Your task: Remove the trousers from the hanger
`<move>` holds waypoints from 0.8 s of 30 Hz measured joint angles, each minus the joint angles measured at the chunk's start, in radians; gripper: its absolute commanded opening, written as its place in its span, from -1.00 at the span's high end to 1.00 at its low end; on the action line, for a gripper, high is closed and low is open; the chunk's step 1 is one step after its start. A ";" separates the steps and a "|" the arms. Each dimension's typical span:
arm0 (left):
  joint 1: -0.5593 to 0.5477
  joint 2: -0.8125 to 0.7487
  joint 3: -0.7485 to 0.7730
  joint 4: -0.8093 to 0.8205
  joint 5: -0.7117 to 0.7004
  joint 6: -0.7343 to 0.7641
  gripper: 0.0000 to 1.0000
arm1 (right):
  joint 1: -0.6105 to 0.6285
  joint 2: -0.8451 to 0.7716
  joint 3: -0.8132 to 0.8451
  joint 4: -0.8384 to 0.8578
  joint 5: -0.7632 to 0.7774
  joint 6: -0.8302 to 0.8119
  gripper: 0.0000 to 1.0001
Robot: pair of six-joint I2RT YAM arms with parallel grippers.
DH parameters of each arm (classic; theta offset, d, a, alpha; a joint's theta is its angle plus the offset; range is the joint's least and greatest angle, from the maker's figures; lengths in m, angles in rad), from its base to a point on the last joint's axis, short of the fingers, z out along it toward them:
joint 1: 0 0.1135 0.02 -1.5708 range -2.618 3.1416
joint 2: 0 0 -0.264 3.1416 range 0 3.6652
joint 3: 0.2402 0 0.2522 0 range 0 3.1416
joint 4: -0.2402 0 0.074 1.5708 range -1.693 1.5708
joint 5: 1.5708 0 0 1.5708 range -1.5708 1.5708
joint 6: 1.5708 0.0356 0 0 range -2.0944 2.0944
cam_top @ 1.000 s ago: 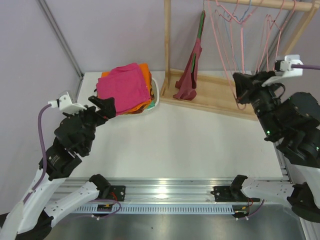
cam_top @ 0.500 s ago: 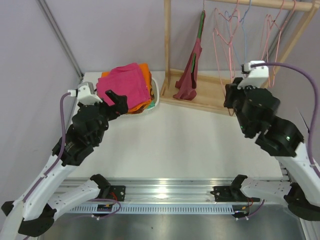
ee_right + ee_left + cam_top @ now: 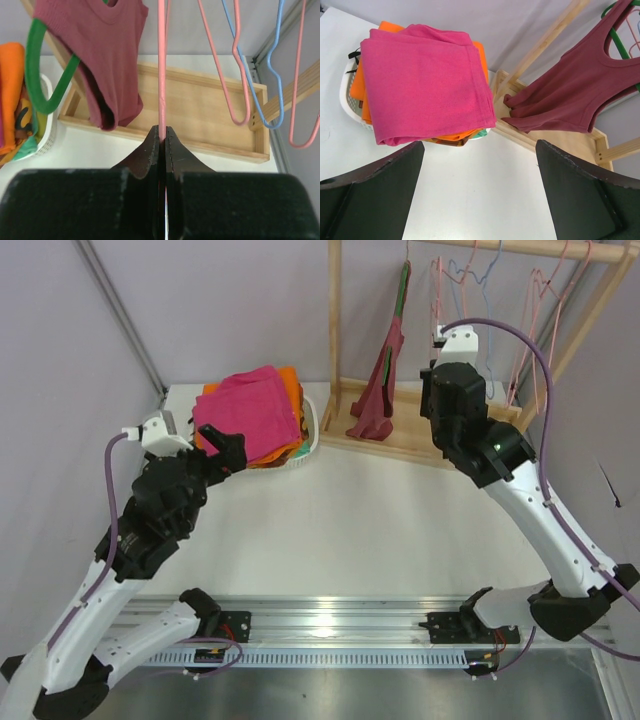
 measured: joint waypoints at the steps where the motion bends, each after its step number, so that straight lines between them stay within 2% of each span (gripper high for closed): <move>1: 0.005 -0.006 -0.005 -0.002 0.000 -0.003 -0.99 | -0.012 0.011 0.003 0.011 -0.002 -0.005 1.00; 9: 0.032 -0.026 -0.027 -0.009 0.002 -0.007 -0.99 | -0.069 0.134 0.126 0.103 -0.050 -0.068 1.00; 24: 0.069 -0.023 -0.061 -0.011 0.013 -0.006 -0.99 | -0.107 0.271 0.176 0.270 -0.143 -0.094 1.00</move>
